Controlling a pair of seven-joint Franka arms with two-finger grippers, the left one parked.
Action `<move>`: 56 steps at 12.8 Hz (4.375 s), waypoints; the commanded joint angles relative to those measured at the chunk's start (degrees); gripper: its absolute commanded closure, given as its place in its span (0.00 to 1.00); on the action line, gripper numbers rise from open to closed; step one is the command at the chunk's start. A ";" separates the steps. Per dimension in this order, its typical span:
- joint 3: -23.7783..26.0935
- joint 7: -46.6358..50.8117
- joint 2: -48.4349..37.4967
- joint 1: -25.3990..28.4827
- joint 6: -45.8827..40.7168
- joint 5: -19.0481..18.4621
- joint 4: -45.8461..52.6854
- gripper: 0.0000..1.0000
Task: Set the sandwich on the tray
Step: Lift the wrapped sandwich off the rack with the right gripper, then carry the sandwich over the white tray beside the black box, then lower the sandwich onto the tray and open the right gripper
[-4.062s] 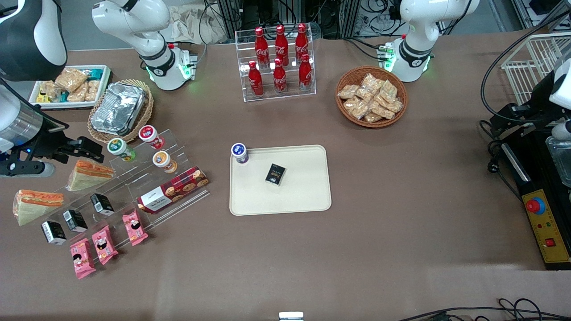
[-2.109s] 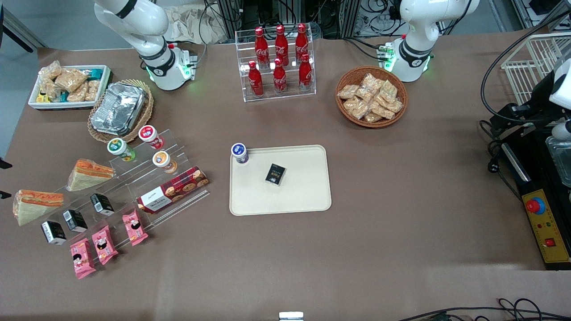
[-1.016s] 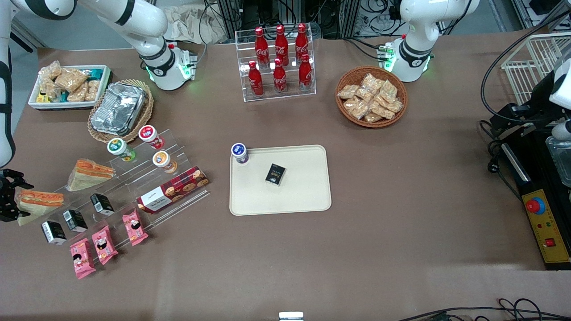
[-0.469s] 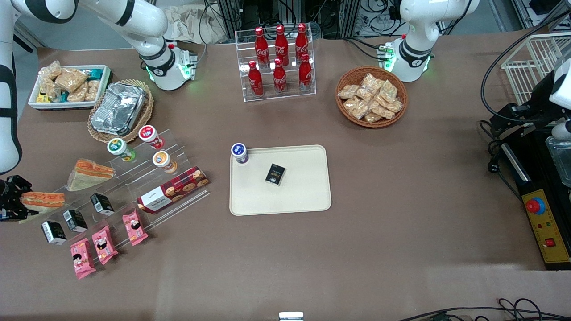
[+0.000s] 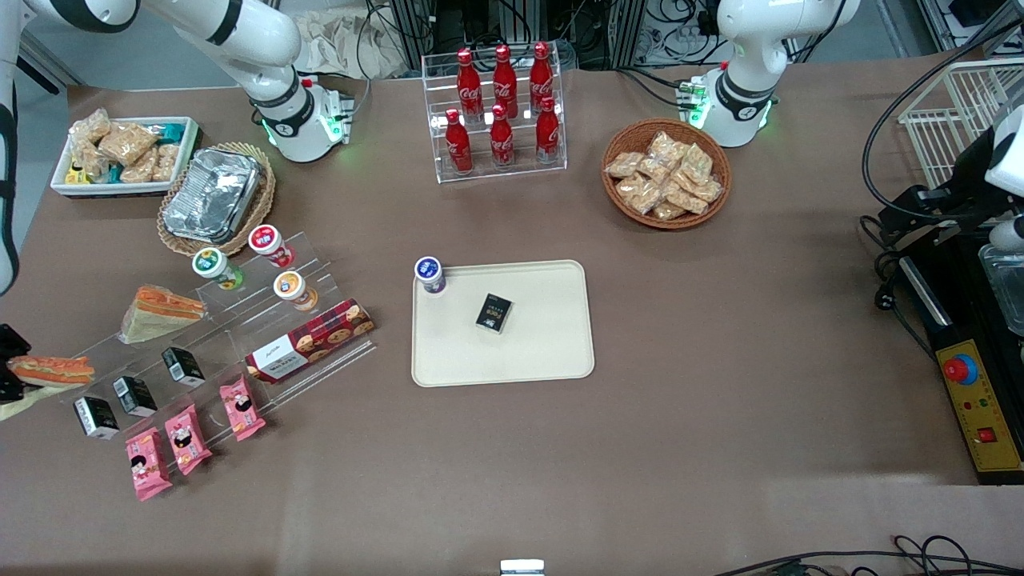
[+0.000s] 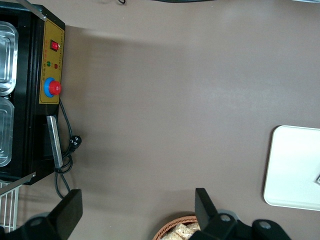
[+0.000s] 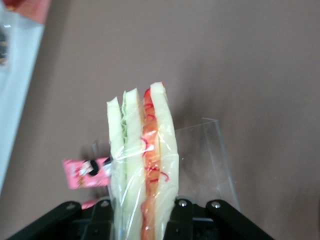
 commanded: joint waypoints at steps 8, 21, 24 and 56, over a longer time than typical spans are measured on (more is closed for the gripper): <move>6.30 -38.96 -6.51 9.75 -23.02 -5.12 9.23 1.00; 16.94 -50.09 -7.05 31.10 -27.88 -13.48 8.61 1.00; 16.94 -52.81 -4.85 38.23 -25.86 -13.30 8.26 1.00; 16.76 -92.84 20.74 43.52 10.73 -5.74 5.80 0.01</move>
